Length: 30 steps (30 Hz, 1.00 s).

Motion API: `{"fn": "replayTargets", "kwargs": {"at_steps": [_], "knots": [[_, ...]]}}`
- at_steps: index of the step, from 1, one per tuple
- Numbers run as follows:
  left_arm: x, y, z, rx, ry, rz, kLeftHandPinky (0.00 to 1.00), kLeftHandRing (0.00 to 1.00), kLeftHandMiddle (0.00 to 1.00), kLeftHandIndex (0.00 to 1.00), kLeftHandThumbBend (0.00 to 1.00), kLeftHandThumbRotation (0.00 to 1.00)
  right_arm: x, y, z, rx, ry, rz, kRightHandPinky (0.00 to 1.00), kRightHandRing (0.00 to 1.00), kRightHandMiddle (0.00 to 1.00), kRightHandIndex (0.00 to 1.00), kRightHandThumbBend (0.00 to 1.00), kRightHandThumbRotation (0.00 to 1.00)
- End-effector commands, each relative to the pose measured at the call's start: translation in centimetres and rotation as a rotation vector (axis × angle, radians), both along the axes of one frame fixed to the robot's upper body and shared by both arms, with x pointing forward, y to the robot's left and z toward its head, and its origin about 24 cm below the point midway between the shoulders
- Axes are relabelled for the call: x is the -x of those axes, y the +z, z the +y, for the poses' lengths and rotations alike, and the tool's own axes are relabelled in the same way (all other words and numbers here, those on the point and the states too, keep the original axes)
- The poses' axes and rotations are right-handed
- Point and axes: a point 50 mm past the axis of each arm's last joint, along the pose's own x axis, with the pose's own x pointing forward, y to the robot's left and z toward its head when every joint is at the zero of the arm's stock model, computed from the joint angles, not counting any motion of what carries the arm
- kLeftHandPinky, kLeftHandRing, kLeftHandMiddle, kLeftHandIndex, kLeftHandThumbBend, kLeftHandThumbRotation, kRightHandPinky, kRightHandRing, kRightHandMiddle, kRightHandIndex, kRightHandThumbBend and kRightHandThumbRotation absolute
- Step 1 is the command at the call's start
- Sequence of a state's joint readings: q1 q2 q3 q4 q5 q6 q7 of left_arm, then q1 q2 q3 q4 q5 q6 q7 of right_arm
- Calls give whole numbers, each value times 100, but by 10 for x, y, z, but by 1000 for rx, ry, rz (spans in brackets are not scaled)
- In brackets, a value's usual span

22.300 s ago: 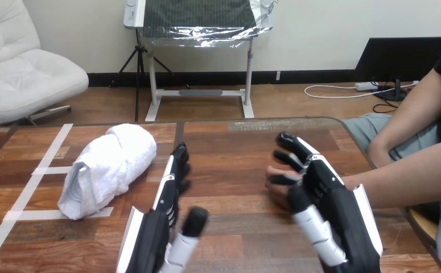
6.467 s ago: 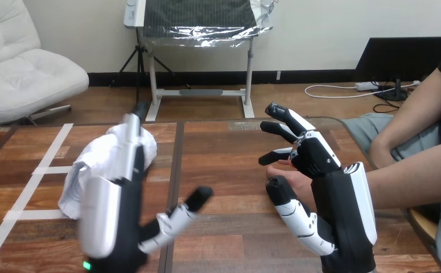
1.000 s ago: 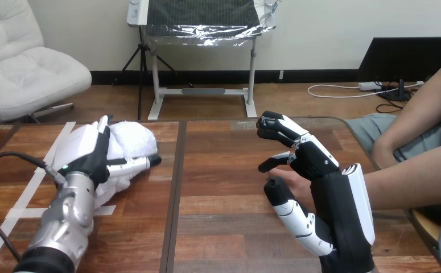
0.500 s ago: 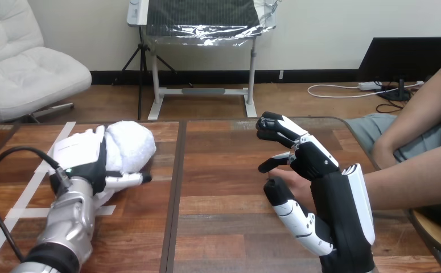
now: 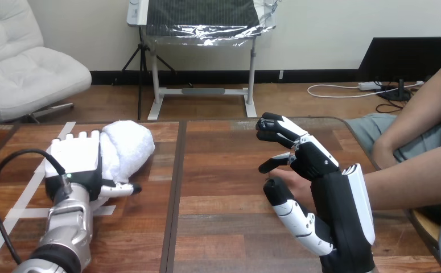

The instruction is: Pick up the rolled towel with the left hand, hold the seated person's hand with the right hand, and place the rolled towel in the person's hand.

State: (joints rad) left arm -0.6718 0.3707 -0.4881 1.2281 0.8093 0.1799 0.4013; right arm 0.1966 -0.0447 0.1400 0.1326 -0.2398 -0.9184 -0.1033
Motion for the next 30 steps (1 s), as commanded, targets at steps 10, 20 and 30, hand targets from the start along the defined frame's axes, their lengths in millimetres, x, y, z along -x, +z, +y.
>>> {"fn": "replayTargets", "kwargs": {"at_steps": [10,20,30], "knots": [[-18,23,-11,-109,-34,-85,87,90,93,93,89,44,-9,14,-1,-2,4,-68,48,74,84,74,62,72],[-19,21,-13,-78,-2,-56,63,67,69,75,75,26,-9,14,-1,-3,5,-70,47,73,83,74,62,71],[-18,19,-13,-56,10,-54,40,48,53,59,72,13,-9,15,-2,-2,1,-75,46,73,83,73,62,70]]}}
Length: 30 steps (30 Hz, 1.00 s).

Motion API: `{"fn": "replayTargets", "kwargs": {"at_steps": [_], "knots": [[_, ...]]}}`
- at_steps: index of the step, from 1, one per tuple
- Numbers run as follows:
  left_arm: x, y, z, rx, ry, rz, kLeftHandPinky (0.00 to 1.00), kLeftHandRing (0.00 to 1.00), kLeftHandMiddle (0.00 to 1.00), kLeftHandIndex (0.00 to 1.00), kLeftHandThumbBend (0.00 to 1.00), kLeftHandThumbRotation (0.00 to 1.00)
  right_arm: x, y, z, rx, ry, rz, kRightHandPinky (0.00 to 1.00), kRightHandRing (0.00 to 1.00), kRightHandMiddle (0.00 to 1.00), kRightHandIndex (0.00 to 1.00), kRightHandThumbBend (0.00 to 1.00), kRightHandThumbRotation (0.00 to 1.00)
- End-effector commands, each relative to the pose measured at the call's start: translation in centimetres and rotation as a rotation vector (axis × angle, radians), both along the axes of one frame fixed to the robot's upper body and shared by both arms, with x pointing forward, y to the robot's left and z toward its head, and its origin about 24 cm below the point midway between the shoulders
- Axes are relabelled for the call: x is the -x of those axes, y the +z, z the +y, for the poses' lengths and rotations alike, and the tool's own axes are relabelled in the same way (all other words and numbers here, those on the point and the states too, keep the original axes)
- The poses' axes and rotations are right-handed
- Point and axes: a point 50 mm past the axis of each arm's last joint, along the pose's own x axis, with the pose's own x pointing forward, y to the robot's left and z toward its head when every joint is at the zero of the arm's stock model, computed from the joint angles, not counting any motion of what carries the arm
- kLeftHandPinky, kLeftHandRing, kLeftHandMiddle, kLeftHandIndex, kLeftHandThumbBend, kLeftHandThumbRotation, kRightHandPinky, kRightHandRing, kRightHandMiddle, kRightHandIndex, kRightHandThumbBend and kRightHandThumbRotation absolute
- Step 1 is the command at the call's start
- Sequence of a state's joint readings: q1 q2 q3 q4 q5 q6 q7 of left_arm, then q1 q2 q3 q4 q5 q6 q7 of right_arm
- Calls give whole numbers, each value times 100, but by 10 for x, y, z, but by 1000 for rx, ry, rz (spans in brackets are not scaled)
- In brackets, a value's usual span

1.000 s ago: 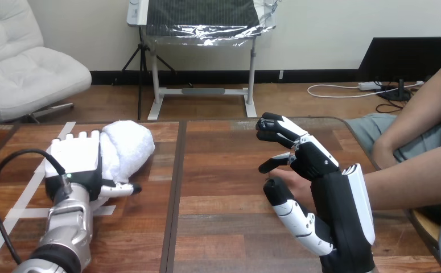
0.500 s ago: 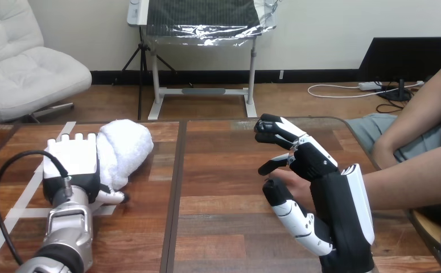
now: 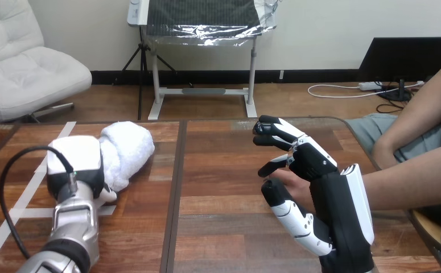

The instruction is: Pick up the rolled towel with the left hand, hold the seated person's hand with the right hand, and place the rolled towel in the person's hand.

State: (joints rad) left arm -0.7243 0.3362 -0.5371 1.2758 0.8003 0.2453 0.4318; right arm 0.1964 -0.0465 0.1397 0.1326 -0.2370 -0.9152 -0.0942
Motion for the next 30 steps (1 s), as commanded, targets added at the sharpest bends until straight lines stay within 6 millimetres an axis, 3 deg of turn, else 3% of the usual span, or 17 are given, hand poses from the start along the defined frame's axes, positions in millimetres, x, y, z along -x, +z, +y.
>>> {"fn": "replayTargets", "kwargs": {"at_steps": [1,23,30], "knots": [[-10,12,-4,2,-3,-29,39,47,53,59,72,13,-9,15,-2,-6,-6,-79,46,73,83,73,62,70],[-2,2,-3,74,-14,-72,29,38,44,54,75,9,-9,16,-4,-2,-13,-84,44,71,80,71,61,70],[-3,3,-5,96,-20,-94,20,27,36,54,73,3,-9,15,-4,2,-12,-87,44,72,80,71,61,70]]}}
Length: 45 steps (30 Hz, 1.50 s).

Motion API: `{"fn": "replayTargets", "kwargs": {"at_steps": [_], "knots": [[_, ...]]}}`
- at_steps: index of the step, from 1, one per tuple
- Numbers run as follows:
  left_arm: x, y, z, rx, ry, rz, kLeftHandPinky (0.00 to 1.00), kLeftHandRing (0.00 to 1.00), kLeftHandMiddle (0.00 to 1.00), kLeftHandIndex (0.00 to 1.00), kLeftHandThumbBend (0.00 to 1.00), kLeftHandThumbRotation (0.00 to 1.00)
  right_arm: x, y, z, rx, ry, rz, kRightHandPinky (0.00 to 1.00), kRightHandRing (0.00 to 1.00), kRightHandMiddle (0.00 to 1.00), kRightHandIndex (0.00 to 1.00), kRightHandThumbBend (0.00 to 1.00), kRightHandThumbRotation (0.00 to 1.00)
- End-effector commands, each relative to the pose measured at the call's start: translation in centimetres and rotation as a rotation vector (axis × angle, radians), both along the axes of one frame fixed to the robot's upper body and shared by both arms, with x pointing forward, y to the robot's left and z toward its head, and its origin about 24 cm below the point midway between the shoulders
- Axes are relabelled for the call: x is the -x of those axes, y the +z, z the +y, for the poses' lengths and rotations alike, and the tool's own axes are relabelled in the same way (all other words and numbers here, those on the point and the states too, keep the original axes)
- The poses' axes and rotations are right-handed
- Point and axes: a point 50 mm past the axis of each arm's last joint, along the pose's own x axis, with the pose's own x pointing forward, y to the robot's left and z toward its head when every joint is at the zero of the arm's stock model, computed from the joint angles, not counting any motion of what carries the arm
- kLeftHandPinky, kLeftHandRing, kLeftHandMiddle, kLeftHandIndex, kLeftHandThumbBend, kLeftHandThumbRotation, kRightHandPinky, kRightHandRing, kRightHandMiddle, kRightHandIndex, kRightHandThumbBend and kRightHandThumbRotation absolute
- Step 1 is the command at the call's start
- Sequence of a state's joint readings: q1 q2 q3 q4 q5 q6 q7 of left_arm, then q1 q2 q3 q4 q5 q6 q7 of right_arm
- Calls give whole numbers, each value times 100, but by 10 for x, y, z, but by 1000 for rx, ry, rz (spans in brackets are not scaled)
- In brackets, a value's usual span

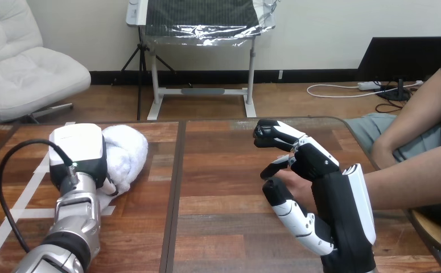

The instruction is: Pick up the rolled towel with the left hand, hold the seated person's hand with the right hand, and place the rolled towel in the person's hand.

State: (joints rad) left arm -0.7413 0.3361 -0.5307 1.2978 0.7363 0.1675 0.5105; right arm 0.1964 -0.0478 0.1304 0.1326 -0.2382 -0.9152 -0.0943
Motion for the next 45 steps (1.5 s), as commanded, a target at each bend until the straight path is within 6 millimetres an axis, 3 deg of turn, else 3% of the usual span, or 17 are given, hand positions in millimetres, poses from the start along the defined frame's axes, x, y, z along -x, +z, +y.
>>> {"fn": "replayTargets", "kwargs": {"at_steps": [1,8,17,25,38,45], "knots": [[1,-2,-1,27,6,-8,19,26,35,54,73,2,-9,15,-2,-2,-4,-87,44,72,80,71,61,71],[2,-3,-1,63,11,-18,17,24,34,55,71,0,-9,15,-2,0,-3,-88,46,72,80,71,61,71],[3,-3,-1,103,2,-35,20,28,37,55,69,0,-9,15,-2,-3,1,-88,47,72,79,70,61,70],[6,-4,0,165,-23,-95,27,34,41,54,70,0,-9,15,-2,1,-2,-90,47,72,78,70,61,70],[12,-1,-3,407,-54,-264,37,42,47,54,71,0,-8,15,-2,-6,-5,-87,48,72,77,68,62,70],[15,3,-9,484,-93,-353,42,46,50,54,67,0,-7,15,-2,-2,-7,-86,48,72,77,68,62,70]]}}
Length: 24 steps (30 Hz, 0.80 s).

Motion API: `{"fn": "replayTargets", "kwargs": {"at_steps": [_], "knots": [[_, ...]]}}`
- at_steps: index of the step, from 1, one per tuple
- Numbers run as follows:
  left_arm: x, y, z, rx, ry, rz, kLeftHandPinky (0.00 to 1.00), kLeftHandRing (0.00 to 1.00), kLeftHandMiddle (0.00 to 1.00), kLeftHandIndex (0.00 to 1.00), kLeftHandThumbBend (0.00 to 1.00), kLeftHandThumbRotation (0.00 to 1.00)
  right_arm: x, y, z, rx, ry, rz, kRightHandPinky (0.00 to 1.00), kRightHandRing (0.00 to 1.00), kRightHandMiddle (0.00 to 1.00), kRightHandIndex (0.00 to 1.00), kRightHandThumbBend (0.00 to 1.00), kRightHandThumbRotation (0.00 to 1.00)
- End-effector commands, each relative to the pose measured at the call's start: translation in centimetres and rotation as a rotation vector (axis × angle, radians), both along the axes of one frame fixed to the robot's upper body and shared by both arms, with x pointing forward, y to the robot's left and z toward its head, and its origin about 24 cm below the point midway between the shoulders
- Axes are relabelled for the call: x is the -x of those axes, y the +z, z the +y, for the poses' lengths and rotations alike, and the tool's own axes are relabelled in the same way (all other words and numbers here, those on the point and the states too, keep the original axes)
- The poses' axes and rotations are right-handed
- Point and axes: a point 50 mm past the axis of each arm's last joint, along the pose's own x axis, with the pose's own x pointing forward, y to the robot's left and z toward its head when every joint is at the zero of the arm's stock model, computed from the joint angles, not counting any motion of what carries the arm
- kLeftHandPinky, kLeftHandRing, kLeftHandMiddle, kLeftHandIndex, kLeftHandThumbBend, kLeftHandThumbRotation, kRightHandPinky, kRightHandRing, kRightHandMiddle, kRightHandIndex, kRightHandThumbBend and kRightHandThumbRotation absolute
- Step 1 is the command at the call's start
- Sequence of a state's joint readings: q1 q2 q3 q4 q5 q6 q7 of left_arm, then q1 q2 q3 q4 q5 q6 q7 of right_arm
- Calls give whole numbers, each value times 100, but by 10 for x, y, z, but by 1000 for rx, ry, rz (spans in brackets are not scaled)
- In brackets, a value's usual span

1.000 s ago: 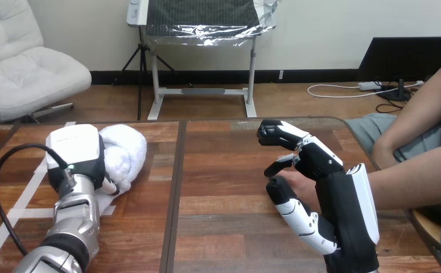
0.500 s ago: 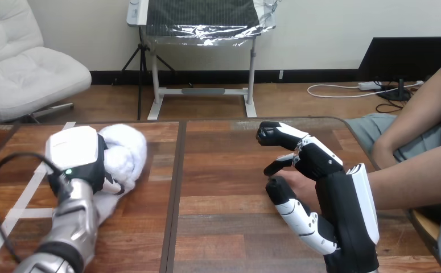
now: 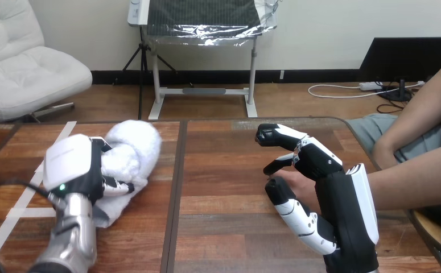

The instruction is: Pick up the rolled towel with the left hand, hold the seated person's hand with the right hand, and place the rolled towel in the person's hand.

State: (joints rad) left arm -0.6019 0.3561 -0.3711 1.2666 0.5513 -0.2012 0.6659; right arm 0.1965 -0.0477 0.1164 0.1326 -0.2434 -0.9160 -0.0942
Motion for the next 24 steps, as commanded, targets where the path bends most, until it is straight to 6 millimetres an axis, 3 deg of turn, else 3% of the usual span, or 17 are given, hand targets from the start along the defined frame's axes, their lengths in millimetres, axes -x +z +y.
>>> {"fn": "replayTargets", "kwargs": {"at_steps": [1,9,24], "knots": [[-11,22,-14,83,-52,-175,42,46,50,54,67,0,-7,15,1,-9,5,-85,48,72,77,68,62,70],[-1,30,-24,250,-115,-346,43,45,48,53,66,0,-6,14,2,-10,7,-85,47,71,77,69,61,70],[22,39,-45,477,-218,-507,40,42,47,52,64,0,-7,15,3,-11,7,-85,47,70,78,71,60,69]]}}
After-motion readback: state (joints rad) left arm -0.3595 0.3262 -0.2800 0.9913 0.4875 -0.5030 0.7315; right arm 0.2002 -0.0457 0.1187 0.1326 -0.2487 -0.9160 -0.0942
